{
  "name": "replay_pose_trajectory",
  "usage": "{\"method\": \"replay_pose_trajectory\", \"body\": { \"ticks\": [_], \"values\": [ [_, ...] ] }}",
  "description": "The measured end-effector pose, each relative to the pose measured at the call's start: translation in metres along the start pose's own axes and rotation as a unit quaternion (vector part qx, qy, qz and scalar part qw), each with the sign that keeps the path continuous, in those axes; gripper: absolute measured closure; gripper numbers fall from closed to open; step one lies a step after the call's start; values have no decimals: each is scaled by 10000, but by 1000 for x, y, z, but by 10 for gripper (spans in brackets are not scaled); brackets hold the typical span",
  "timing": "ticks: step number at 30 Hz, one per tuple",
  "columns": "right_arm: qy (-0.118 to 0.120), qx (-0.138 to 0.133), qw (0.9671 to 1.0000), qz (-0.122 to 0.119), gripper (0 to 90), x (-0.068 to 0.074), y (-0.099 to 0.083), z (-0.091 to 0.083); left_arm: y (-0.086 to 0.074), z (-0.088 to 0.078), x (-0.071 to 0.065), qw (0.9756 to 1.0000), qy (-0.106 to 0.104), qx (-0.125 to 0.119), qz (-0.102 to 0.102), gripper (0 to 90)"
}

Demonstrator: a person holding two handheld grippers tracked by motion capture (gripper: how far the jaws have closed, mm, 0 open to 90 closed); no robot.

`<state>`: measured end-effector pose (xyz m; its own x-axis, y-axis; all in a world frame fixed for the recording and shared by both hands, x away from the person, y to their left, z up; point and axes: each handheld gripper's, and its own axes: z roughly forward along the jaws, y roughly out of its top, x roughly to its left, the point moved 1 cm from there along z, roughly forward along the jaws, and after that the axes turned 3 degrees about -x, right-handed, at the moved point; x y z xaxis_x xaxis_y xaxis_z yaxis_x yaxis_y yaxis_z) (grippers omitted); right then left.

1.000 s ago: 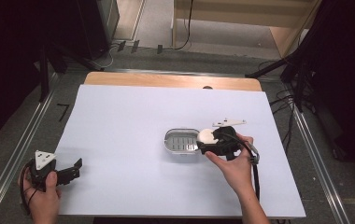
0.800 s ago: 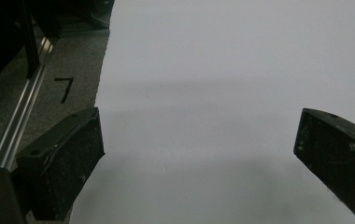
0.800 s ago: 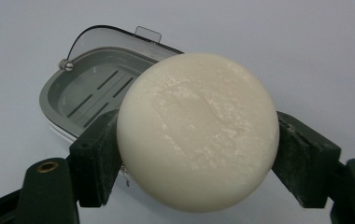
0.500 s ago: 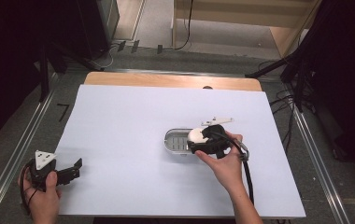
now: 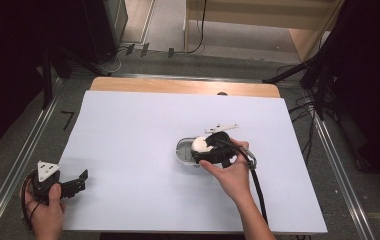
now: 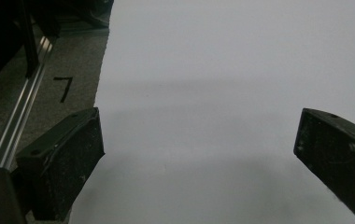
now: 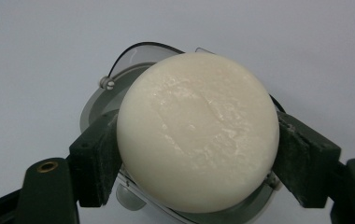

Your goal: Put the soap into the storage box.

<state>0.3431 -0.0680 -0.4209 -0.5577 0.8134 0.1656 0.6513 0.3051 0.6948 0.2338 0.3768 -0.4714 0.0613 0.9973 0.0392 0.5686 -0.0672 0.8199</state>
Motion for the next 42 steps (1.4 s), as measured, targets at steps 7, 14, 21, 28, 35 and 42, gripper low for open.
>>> {"method": "replay_pose_trajectory", "body": {
  "ticks": [7, 14, 21, 28, 35, 42],
  "values": [
    [20, 74, 10000, 6, 247, 2, 1, 8, 0, 0, 0, 10000, -15, 6, 3, 21],
    [64, 143, 9999, 17, 246, 5, -1, 14, 0, 0, 0, 10000, -18, 6, 6, 21],
    [49, 262, 9996, 79, 246, 4, -3, 20, 0, 0, 0, 10000, -38, 9, -6, 21],
    [123, 301, 9995, 64, 244, 4, -5, 24, 0, 0, 1, 10000, -59, 14, -24, 21],
    [102, 222, 9996, 117, 242, 2, -7, 22, 0, 0, 1, 10000, -61, 8, -32, 21],
    [108, 6, 9996, 267, 257, 0, -4, 13, 0, 0, 1, 10000, -65, 20, -35, 21]
  ]
}}
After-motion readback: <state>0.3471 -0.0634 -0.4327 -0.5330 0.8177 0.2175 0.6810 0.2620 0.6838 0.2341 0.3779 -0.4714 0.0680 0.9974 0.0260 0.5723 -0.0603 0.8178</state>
